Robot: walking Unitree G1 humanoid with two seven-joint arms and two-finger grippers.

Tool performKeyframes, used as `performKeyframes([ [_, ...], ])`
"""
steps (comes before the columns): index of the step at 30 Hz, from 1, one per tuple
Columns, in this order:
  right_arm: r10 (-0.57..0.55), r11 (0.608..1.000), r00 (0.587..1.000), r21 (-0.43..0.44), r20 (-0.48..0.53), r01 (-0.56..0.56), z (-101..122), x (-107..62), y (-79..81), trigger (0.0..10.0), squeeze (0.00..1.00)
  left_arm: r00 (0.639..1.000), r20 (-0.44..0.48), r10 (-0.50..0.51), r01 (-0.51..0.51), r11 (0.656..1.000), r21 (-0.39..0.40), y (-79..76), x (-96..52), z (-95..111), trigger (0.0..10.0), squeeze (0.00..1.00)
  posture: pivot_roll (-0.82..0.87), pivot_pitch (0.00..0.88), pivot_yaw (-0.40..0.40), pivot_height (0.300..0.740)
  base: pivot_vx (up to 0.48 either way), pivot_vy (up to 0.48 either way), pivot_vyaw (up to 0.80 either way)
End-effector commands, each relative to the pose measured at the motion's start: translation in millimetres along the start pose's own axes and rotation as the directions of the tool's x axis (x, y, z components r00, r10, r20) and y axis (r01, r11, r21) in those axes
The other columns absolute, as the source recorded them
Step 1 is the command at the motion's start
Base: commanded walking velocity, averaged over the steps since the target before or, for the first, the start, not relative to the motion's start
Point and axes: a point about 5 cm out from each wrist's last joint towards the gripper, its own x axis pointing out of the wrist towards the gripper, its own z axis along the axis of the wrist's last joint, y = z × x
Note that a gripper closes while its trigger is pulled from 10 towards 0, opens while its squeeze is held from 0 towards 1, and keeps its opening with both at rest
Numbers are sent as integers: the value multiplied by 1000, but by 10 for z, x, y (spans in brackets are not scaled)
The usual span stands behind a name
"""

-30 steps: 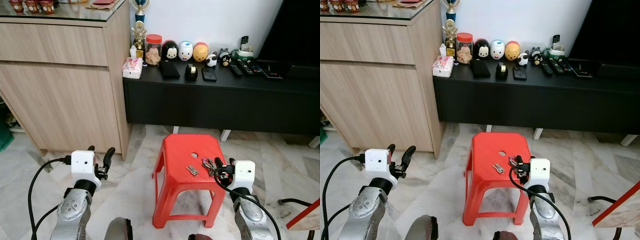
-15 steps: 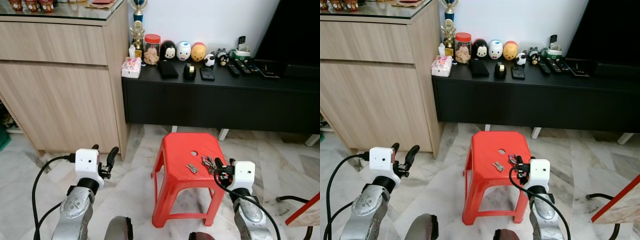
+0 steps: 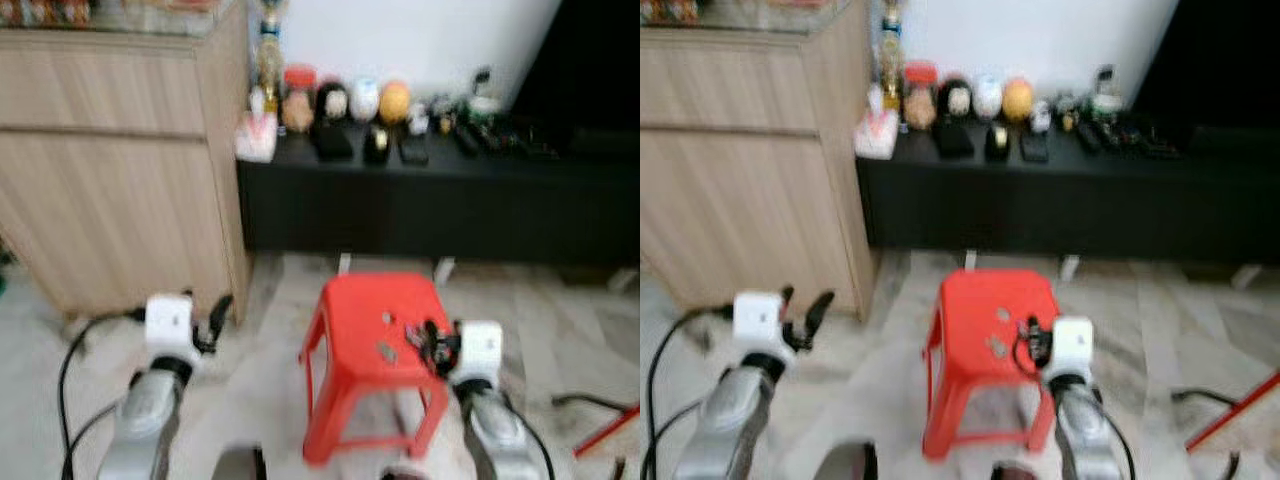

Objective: Hang keys on a hook

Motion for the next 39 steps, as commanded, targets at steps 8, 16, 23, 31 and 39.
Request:
performKeyframes([
  [8, -68, 998, 996, -7, -51, 68, -102, -43, -147, 10000, 0, 999, -16, -33, 33, 999, 7, -106, 16, -24, 10000, 0, 20, 0, -85, 606, 355, 0, 228],
  [16, -80, 997, 996, 4, -40, 80, -90, -39, -157, 10000, 0, 1000, -16, -24, 25, 999, 20, -82, 18, -27, 10000, 0, 22, 0, -84, 606, 38, 0, 0],
  [23, -83, 996, 996, 15, -17, 83, -45, -12, -147, 10000, 0, 1000, -15, -24, 24, 1000, 20, -81, 21, -26, 10000, 0, 22, 0, -84, 606, 0, 0, 0],
  [31, -83, 996, 996, 20, -21, 83, -58, -16, -155, 10000, 0, 1000, -10, -4, 4, 999, 50, -58, 19, -22, 10000, 0, 20, 0, -85, 606, 0, -171, 0],
  [39, -74, 997, 997, 11, -35, 75, -68, -4, -147, 10000, 0, 1000, 1, 7, -7, 999, 38, -48, 32, -4, 10000, 0, 19, 0, -84, 606, 0, -69, 0],
])
